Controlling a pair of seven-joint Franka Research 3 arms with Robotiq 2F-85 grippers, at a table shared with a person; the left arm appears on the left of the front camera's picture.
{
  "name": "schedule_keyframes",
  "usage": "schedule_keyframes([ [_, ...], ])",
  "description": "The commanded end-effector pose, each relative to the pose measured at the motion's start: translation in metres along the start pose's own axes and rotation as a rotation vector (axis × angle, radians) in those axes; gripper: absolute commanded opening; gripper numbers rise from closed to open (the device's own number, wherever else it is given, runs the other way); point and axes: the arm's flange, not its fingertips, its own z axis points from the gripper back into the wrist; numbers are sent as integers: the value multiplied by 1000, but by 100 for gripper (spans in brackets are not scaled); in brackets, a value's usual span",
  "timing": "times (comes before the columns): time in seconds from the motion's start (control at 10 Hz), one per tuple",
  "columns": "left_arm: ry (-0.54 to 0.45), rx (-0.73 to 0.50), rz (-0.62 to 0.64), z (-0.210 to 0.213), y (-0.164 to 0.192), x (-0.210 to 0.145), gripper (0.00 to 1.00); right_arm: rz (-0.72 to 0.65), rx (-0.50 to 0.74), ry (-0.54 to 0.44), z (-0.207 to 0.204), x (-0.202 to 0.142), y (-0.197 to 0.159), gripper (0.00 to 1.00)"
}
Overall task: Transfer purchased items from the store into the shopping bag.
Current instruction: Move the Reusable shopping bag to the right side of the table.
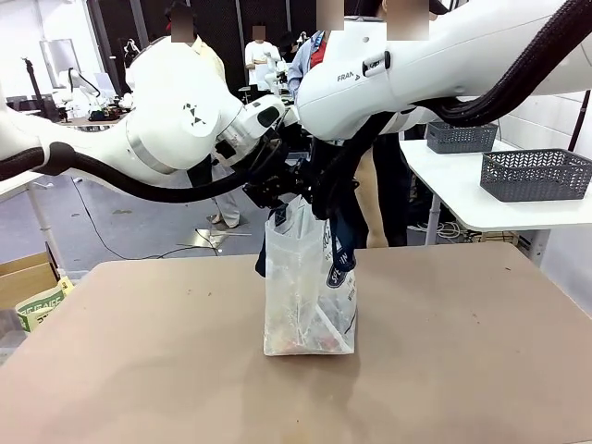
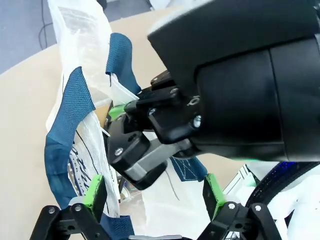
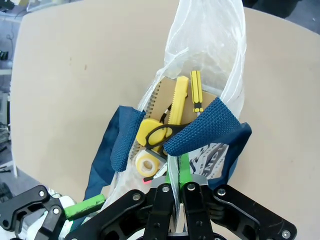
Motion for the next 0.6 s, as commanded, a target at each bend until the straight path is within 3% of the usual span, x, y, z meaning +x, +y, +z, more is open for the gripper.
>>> schedule_keyframes([
  [0.0,-10,-35,-25,5,7,-10,100,1,41,-10,0,6,-2,0],
  [0.5,9,-26,-56,-2,-2,-9,100,5,58,-19,-3,7,2,0],
])
